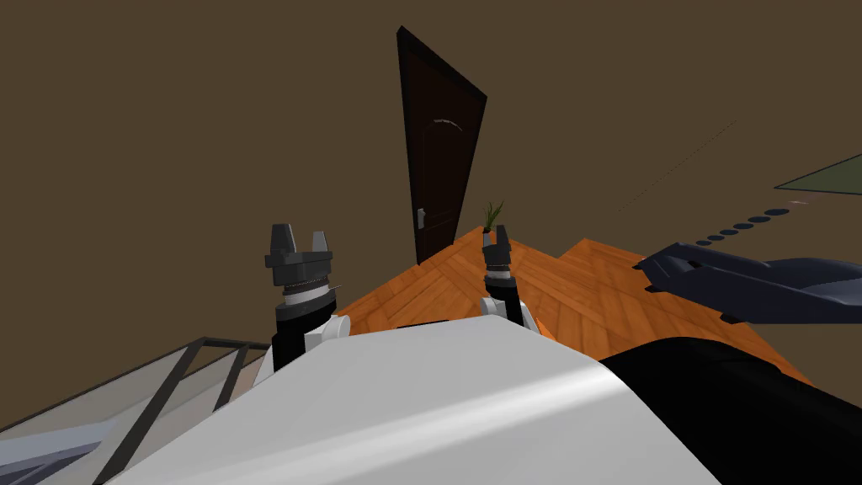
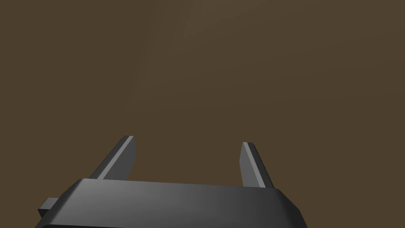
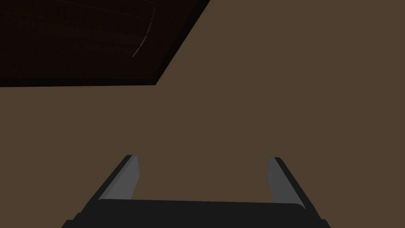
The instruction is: Pull the door open
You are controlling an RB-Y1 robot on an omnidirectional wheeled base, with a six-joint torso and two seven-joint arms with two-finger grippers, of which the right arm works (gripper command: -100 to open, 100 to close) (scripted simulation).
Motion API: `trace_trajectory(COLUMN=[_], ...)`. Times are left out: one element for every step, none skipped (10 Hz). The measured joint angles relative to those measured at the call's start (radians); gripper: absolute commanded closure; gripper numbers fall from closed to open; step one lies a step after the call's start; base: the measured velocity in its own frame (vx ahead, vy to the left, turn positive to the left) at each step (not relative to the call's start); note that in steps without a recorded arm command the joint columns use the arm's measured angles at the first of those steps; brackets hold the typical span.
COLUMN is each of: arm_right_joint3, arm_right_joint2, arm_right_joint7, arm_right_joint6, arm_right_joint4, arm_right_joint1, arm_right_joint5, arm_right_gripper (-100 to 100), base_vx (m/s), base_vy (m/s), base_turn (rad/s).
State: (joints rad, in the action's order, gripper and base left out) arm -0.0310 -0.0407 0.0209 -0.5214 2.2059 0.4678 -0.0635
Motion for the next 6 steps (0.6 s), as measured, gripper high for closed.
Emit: trace_trajectory(arm_right_joint3=[0.003, 0.007, 0.008, 0.013, 0.015, 0.017], arm_right_joint2=[-0.004, -0.007, -0.012, -0.015, -0.018, -0.023], arm_right_joint7=[0.008, 0.022, 0.034, 0.048, 0.06, 0.071], arm_right_joint6=[-0.004, -0.001, 0.001, 0.005, 0.004, 0.001], arm_right_joint4=[-0.021, -0.04, -0.057, -0.076, -0.096, -0.12], arm_right_joint1=[-0.01, -0.024, -0.034, -0.049, -0.058, -0.07], arm_right_joint5=[-0.012, -0.027, -0.038, -0.055, -0.066, -0.079], arm_right_gripper=[-100, -100, -100, -100, -100, -100], base_vx=[0.108, 0.151, 0.163, 0.147, 0.138, 0.108], base_vy=[-0.026, -0.006, -0.023, -0.028, -0.012, -0.018], base_turn=[-0.005, -0.001, -0.004, 0.004, 0.001, -0.002])
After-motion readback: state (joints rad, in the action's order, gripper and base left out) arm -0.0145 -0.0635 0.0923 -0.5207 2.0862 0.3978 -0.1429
